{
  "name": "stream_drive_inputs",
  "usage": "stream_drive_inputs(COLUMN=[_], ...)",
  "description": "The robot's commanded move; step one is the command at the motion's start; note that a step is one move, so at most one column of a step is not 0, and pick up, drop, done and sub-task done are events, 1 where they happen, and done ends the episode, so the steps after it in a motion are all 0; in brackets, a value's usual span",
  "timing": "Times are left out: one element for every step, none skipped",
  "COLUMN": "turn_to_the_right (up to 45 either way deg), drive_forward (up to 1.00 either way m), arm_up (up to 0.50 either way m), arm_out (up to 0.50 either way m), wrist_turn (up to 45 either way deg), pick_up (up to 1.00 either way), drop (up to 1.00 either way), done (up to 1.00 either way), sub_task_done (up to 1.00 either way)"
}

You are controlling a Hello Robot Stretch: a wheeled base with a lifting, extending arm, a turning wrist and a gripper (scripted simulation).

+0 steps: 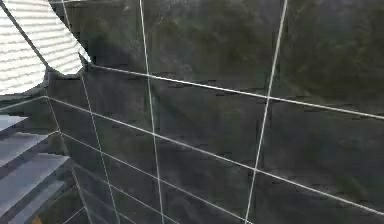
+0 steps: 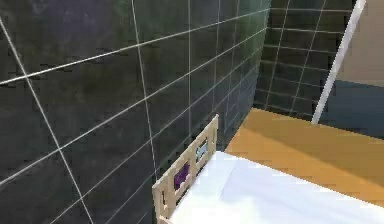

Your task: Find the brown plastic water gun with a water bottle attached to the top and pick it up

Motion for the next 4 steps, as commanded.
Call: stream_drive_inputs(turn_to_the_right=[-45.0,-45.0,-45.0,-42.0], drive_forward=[0.0,0.0,0.0,0.0], arm_up=[0.0,0.0,0.0,0.0], arm_out=[0.0,0.0,0.0,0.0], wrist_turn=[0.0,0.0,0.0,0.0], pick_up=[0.0,0.0,0.0,0.0], drop=[0.0,0.0,0.0,0.0], done=[0.0,0.0,0.0,0.0], sub_task_done=[0.0,0.0,0.0,0.0])
